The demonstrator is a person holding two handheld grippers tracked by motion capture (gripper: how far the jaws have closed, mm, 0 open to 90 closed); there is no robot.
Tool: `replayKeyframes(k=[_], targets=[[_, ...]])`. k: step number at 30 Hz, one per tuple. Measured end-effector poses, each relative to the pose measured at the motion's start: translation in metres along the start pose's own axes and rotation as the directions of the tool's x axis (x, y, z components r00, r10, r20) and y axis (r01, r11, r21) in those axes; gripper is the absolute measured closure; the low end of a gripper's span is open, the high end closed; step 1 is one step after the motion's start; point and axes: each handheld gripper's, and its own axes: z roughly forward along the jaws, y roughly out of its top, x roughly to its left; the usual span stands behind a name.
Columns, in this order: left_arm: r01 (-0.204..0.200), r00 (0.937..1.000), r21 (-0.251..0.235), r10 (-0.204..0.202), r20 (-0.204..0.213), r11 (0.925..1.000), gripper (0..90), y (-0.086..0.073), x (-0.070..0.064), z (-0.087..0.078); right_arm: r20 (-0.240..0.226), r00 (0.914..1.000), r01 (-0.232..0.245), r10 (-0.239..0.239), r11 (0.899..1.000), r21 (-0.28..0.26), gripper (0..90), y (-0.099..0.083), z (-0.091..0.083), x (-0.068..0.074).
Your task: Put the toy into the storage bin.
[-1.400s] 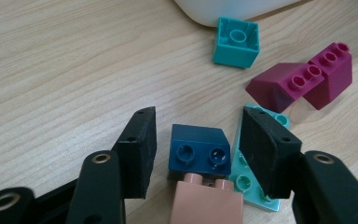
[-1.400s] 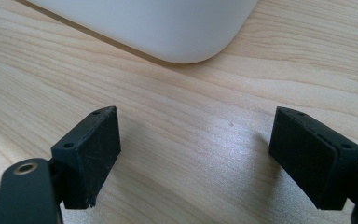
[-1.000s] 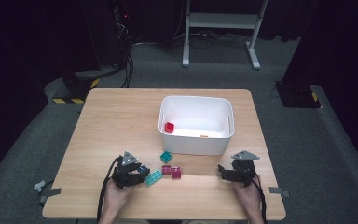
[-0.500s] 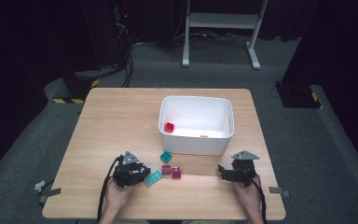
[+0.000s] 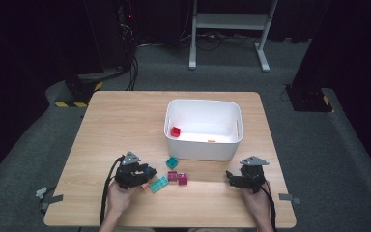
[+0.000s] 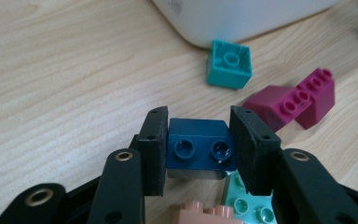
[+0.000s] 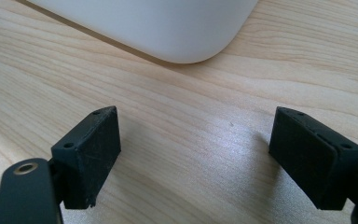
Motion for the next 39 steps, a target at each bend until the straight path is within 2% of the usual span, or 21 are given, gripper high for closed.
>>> replayKeyframes(k=[6,17,27,39], targets=[[0.004,0.9997,-0.028,-0.003,0.024,0.9996,58.7,0.011,0.005,-0.006,0.000,1.0000,0.000,0.000,1.000,0.000,16.2,0.000,0.000,0.000],[0.006,0.9986,-0.034,-0.004,0.052,0.9994,58.8,0.031,0.009,-0.012,0.000,1.0000,0.000,0.000,1.000,0.000,16.2,0.000,0.000,0.000],[0.035,0.9956,-0.068,-0.029,0.089,0.9971,58.8,0.051,0.013,-0.015,0.000,1.0000,0.000,0.000,1.000,0.000,16.2,0.000,0.000,0.000],[0.044,0.9952,-0.098,-0.035,0.091,0.9942,58.7,0.072,0.018,-0.024,0.000,1.0000,0.000,0.000,1.000,0.000,16.2,0.000,0.000,0.000]])
